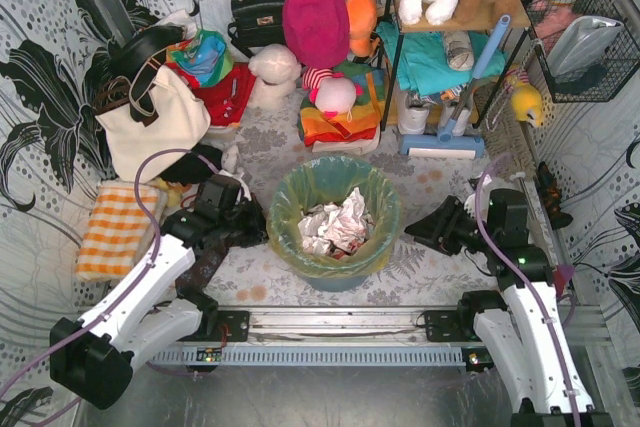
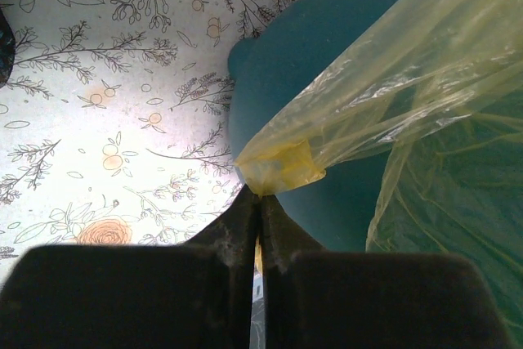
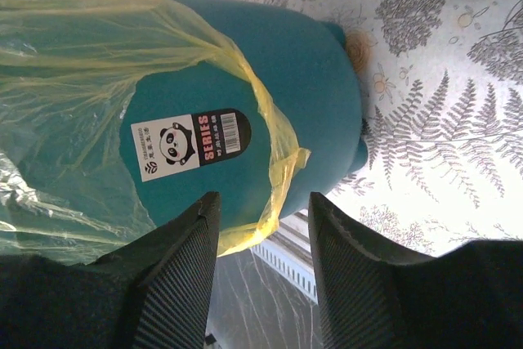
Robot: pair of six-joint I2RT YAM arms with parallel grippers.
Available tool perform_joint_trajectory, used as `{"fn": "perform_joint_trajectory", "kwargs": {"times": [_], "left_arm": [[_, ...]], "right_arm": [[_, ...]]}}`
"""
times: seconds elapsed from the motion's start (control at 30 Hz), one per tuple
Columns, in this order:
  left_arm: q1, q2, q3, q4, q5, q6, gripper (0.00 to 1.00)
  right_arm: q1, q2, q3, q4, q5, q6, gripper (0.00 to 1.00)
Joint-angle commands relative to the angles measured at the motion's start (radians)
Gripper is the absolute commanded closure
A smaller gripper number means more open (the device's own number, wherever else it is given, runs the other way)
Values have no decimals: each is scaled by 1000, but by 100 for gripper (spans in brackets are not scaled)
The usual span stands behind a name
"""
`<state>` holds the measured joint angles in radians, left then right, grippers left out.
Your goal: Tie the trash bag
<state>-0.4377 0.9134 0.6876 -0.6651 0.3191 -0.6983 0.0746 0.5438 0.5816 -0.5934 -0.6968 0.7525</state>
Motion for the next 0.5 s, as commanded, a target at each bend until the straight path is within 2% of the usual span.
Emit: {"fn": "perform_joint_trajectory", "kwargs": {"times": [0.0, 0.2, 0.47], "left_arm": [[-4, 10, -1, 39, 20, 23, 89], [-4, 13, 7, 27, 12, 36, 90], [-4, 8, 16, 16, 7, 42, 91]], "right_arm": [[59, 32, -24, 59, 2, 25, 53], [254, 136, 6, 107, 146, 44, 54], [290, 200, 10, 141, 183, 40, 61]]}}
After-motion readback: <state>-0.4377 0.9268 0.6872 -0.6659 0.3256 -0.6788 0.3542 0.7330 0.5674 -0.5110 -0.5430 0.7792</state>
